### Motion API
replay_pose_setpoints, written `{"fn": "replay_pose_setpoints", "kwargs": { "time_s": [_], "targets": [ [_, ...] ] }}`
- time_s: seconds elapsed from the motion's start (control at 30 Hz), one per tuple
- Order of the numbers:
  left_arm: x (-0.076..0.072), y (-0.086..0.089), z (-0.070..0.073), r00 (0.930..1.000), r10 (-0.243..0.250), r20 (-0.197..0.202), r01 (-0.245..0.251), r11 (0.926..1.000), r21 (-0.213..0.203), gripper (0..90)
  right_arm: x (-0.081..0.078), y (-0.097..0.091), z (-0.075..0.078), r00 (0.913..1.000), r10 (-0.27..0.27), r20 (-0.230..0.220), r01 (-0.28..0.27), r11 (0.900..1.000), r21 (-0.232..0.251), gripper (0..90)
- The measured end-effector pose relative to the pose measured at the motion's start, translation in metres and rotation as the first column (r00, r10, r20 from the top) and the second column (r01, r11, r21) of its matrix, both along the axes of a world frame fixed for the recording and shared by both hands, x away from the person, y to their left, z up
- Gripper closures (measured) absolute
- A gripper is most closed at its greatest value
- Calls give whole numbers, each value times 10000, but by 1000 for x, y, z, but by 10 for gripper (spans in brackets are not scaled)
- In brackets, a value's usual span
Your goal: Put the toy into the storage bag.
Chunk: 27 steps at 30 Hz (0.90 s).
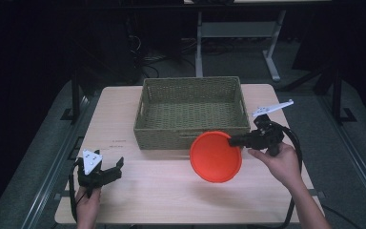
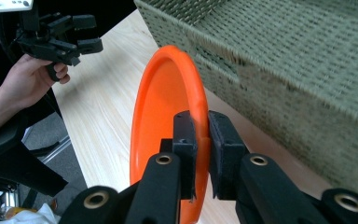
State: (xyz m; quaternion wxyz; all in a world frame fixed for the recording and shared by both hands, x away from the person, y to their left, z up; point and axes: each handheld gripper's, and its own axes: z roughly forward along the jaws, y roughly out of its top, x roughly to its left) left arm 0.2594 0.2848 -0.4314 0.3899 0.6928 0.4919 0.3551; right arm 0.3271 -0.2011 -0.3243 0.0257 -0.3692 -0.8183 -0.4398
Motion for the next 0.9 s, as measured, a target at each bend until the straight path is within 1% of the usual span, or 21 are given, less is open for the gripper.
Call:
{"fn": "replay_pose_setpoints", "kwargs": {
  "time_s": [0.07,0.17,0.23,0.3,0.37,0.5,0.6,0.67,0.8,0.9],
  "targets": [
    [0,-1,0,10000,-2,-25,3,10000,34,128,3,3,6,10000,-1,4,1,10000,-58,821],
    [-1,0,0,9999,-78,-71,80,9998,181,128,9,7,17,9999,67,142,-64,9998,-213,821],
    [-1,1,0,10000,-20,-38,20,9999,104,128,13,9,25,9998,55,209,-49,9995,-298,821],
    [-1,1,0,10000,76,-8,-76,10000,-34,128,17,10,34,9996,12,276,-6,9998,-216,821],
    [0,3,0,10000,72,-2,-72,10000,5,128,22,10,42,9995,59,315,-54,9999,-138,821],
    [0,3,0,10000,59,-10,-59,10000,4,128,32,11,54,9996,-37,283,40,9999,-96,821],
    [0,1,0,10000,32,4,-32,10000,-3,128,41,12,63,9995,-113,286,118,9998,-156,821],
    [0,2,0,10000,43,2,-43,10000,-20,128,46,13,69,9991,-174,382,181,9997,-180,821],
    [-1,3,0,10000,93,-8,-93,10000,-34,128,54,16,76,9989,-233,411,239,9996,-151,821],
    [-1,3,0,9999,133,-27,-133,9999,-89,128,64,19,76,9989,-344,326,351,9991,-219,821]
  ]
}}
